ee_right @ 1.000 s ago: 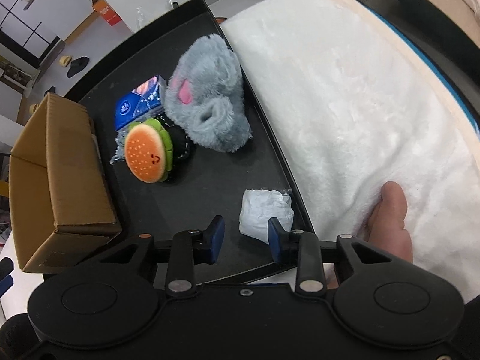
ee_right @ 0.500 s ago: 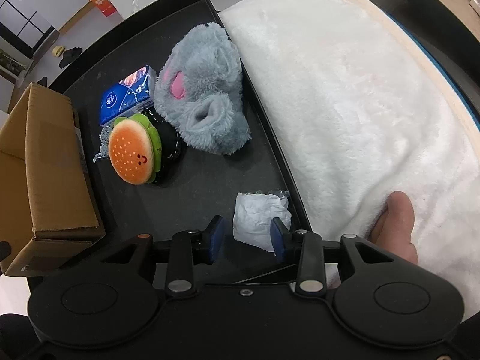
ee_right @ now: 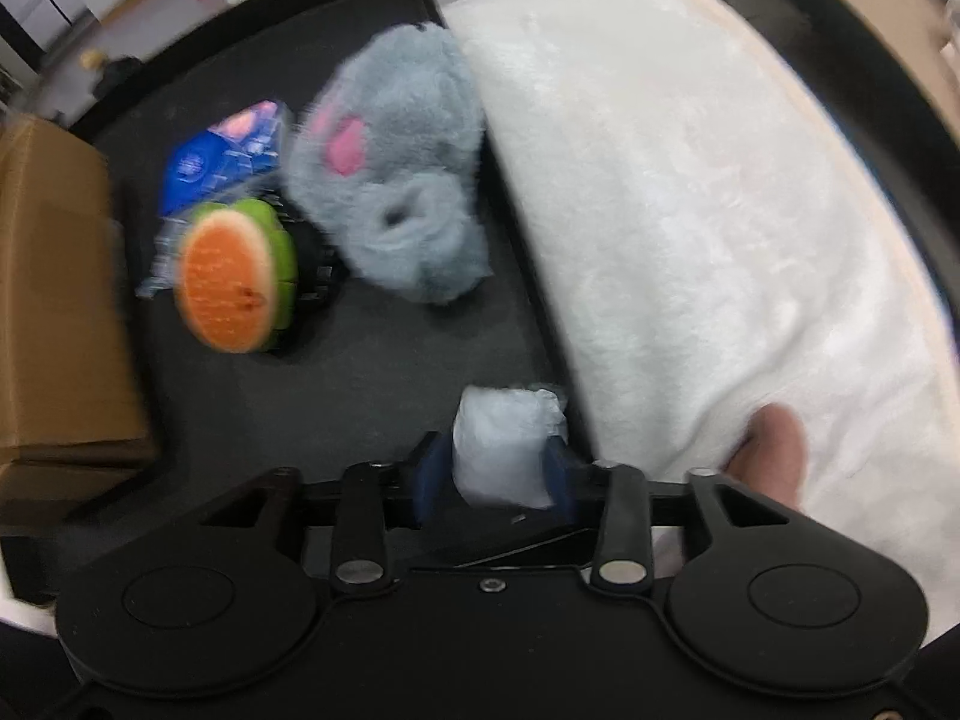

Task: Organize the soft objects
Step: 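Grasp the white paper ball with the right gripper while the left gripper clamps the box wall, then carry the paper ball into the box and open the right gripper while the left holds the box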

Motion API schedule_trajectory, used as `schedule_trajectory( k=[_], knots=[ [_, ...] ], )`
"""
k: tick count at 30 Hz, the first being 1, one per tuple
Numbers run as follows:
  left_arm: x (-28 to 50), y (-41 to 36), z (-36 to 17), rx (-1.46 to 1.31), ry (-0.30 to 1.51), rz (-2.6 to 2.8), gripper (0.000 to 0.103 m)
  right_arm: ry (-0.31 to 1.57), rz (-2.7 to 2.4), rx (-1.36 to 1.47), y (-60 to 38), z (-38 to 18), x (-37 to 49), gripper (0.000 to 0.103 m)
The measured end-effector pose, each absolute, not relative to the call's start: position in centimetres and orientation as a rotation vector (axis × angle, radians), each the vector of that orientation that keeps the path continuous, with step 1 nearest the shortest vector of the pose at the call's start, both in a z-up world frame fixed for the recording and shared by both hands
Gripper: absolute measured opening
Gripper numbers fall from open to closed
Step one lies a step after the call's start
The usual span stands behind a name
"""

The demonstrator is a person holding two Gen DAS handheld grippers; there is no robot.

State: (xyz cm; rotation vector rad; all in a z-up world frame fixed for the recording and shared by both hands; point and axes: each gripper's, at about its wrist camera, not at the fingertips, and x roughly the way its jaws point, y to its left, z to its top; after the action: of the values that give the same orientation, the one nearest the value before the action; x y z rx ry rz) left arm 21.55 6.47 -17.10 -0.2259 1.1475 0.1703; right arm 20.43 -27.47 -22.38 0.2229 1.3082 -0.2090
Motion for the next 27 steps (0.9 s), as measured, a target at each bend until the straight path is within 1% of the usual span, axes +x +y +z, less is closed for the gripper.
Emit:
schedule_trajectory(
  k=[1, 2, 4, 8, 20, 27],
  knots=[
    [21.5, 6.4, -16.9, -0.211, 1.147, 0.172, 0.010, 1.351, -0.200, 0.276, -27.9, -23.3, 20.7, 0.031],
    [21.4, 6.3, -16.7, -0.186, 1.146, 0.174, 0.010, 1.354, -0.208, 0.297, -28.0, -23.6, 20.7, 0.031],
    [21.3, 6.3, -16.2, -0.156, 1.144, 0.179, 0.010, 1.308, -0.176, 0.250, -27.3, -23.0, 20.7, 0.029],
    [21.0, 7.2, -15.6, -0.162, 1.154, 0.177, 0.010, 1.259, -0.130, 0.261, -26.8, -22.5, 20.3, 0.027],
    [19.9, 6.9, -14.9, -0.112, 1.148, 0.127, 0.010, 1.113, 0.029, 0.318, -25.6, -17.6, 19.6, 0.026],
    [19.6, 7.4, -15.3, -0.127, 1.151, 0.102, 0.010, 1.056, 0.081, 0.294, -23.6, -14.0, 19.9, 0.026]
  ],
)
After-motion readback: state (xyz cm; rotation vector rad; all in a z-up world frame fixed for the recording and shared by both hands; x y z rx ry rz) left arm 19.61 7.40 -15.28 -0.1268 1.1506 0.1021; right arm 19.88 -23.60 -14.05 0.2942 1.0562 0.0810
